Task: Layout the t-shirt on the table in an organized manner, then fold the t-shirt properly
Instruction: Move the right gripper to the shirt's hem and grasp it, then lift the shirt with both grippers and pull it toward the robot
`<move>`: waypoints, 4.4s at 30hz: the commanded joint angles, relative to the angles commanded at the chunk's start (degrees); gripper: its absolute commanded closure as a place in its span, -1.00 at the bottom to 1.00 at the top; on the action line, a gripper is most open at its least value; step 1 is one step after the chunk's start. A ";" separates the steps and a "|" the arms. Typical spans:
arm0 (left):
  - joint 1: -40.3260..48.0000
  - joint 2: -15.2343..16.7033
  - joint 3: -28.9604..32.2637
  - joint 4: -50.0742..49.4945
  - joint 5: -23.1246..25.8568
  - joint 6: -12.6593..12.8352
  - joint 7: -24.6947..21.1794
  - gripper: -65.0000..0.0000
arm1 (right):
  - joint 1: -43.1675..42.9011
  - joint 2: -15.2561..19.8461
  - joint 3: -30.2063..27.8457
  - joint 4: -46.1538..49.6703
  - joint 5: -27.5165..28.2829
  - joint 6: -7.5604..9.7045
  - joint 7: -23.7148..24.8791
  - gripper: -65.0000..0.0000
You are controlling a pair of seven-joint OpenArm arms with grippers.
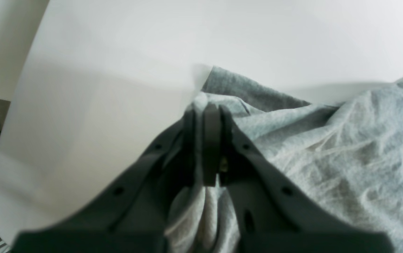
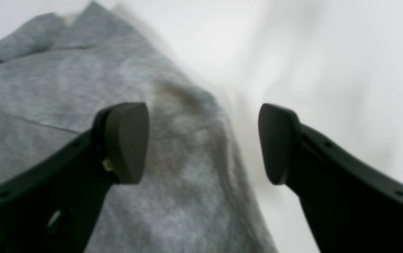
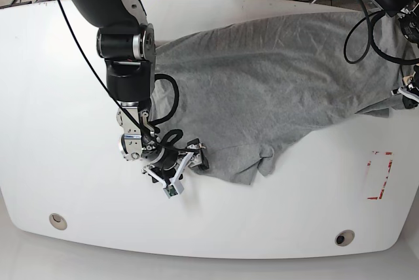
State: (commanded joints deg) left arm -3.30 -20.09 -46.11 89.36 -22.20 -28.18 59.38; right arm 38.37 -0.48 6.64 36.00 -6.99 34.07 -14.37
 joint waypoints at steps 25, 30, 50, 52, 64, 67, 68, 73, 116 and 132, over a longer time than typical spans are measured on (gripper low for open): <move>0.00 0.09 0.44 0.00 0.09 0.00 0.00 1.00 | -1.32 -0.79 -0.09 -6.15 -0.09 -2.20 4.92 -0.42; 0.00 0.09 0.44 0.00 0.09 0.00 0.00 1.00 | -1.41 -0.88 -0.09 -6.24 -0.09 -2.11 4.92 -0.41; -2.64 0.88 4.66 0.09 0.09 0.00 -0.09 1.00 | -3.96 -0.79 -0.09 5.89 0.44 -1.76 -3.25 1.00; -3.87 0.88 5.10 0.09 0.09 0.00 -0.09 1.00 | -5.71 -0.79 -0.09 13.45 0.53 -1.76 -7.38 1.00; -11.87 0.62 10.02 10.90 0.18 0.00 -0.09 1.00 | -13.45 -0.44 -0.09 53.10 0.62 -1.67 -29.10 1.00; -13.98 0.53 11.16 14.51 0.18 0.00 -0.09 1.00 | -13.19 -0.26 0.00 60.48 0.18 0.62 -33.41 1.00; -14.77 0.53 11.43 15.47 0.18 0.00 -0.09 1.00 | -12.92 -0.18 0.18 62.51 0.00 1.32 -34.73 1.00; -19.16 0.35 11.43 17.67 0.09 0.00 -0.09 1.00 | -10.37 2.46 0.00 69.98 0.09 2.99 -39.65 1.00; -61.27 -6.07 27.43 17.76 -3.87 0.26 0.97 0.99 | 25.41 20.75 -0.09 79.38 0.53 5.93 -50.29 1.00; -64.88 -4.31 27.25 18.11 -7.30 0.00 9.23 0.99 | 30.07 22.77 -2.90 79.82 0.18 5.93 -59.60 1.00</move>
State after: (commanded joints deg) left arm -68.18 -24.40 -18.86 107.47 -29.49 -28.18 68.62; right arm 68.44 22.29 3.74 115.82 -6.81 40.00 -73.98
